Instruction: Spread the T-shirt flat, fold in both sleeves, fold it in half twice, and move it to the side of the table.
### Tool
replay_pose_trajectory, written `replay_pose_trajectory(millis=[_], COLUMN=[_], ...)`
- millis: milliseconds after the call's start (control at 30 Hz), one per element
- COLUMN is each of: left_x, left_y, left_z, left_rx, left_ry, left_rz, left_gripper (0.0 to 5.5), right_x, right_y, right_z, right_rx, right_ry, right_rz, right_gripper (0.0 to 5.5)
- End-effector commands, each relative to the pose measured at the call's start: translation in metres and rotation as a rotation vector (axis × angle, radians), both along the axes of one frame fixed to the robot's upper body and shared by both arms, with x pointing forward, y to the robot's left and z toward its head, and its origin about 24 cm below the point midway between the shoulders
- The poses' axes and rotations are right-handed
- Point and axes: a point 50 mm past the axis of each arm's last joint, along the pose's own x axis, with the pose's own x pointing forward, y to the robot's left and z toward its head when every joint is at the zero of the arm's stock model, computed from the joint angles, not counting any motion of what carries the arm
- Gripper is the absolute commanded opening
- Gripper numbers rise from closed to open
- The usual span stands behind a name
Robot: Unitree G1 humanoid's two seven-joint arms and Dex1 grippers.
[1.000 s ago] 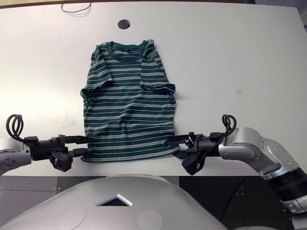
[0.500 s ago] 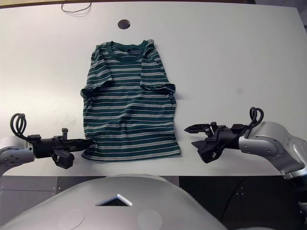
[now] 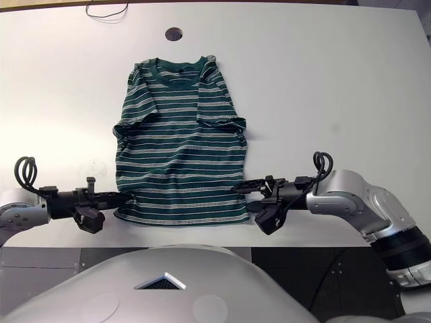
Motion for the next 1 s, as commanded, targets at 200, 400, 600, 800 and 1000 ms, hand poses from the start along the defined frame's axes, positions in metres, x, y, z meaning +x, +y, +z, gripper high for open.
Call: replay_pose_trajectory(millis=[200,400,600,800,1000], left_x=[-0.010,-0.011,-0.014,-0.014,-0.024], left_y=[0.011,0.012,0.010,0.009,0.004], left_z=[-0.019,-0.019,-0.019,-0.012,0.006], left_rx=[0.124,0.109,0.068,-0.012,-0.202], left_ry=[0.101,0.106,0.112,0.108,0.108], left_rz=[0.004,0.011,0.040,0.089,0.190], left_gripper=[0.10,0.10,0.10,0.10,0.10], right_x=[-0.017,-0.019,-0.013,-0.011,-0.013], right_y=[0.001,0.005,0.003,0.004,-0.003], right_z=[-0.028,-0.028,-0.025,-0.019,0.003], right_rx=[-0.067,-0.030,0.018,0.081,0.231], right_ry=[0.098,0.107,0.082,0.070,0.109], right_rz=[0.034,0.042,-0.007,-0.059,-0.213], right_gripper=[2.28,1.22,0.17,0.13,0.13])
